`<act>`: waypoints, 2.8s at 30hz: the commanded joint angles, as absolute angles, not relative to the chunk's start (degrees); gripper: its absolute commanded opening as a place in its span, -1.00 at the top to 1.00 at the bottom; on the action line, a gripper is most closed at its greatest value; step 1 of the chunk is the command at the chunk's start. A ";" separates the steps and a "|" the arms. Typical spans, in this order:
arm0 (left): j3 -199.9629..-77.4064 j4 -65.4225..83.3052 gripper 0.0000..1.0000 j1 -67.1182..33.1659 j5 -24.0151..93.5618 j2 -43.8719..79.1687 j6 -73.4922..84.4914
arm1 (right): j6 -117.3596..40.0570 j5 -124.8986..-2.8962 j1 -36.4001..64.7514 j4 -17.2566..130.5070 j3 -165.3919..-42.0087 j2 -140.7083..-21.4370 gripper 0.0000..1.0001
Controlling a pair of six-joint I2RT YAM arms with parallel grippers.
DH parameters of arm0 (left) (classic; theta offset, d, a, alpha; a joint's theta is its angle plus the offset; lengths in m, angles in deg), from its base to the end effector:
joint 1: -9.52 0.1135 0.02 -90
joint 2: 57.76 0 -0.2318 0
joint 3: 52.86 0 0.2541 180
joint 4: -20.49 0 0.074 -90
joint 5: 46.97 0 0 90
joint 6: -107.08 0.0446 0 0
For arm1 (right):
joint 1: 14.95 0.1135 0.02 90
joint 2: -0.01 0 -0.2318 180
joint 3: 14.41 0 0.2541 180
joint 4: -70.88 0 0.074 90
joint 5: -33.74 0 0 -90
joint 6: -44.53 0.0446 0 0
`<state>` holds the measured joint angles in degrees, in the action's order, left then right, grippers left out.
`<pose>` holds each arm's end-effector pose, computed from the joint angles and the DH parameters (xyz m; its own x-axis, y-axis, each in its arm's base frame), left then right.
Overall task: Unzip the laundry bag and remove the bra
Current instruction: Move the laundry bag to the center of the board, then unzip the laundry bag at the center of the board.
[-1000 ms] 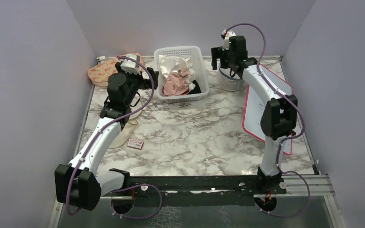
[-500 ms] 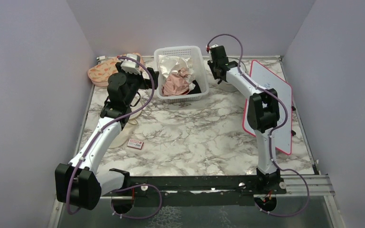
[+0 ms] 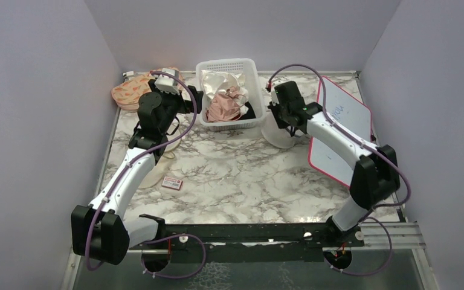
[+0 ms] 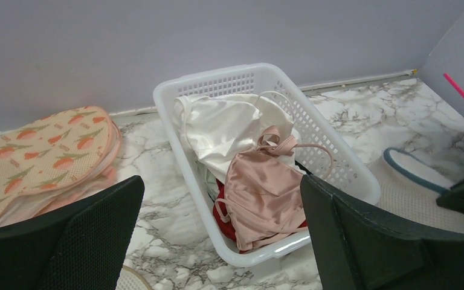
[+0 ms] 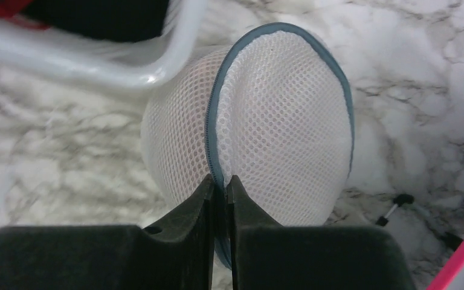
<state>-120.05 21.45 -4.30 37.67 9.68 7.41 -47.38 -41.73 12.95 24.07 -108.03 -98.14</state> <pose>0.2938 -0.0766 0.3279 -0.0433 -0.1616 -0.9859 0.3259 0.9306 -0.1668 0.3405 0.1676 0.2314 -0.6792 -0.3961 -0.6178 -0.3373 0.9161 -0.2166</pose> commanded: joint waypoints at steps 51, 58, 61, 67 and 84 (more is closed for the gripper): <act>-125.50 2.75 -0.98 -34.77 47.21 22.21 5.95 | -22.70 -51.43 29.39 24.74 -87.63 -43.73 -0.69; -125.56 -6.09 -0.94 -43.18 52.04 21.70 -2.51 | -25.88 -50.31 29.43 25.18 -85.73 -41.63 -0.70; -127.47 -10.37 -0.72 -48.38 59.42 23.09 -1.92 | -27.07 -49.80 29.43 25.28 -85.01 -41.19 -0.70; -131.67 -16.19 -0.37 -56.39 74.75 27.82 -3.66 | -28.79 -48.30 29.43 23.47 -84.76 -37.96 -0.70; -136.20 -16.41 0.14 -58.98 78.83 42.89 -6.82 | -28.35 -44.44 29.41 17.45 -86.84 -24.38 -0.69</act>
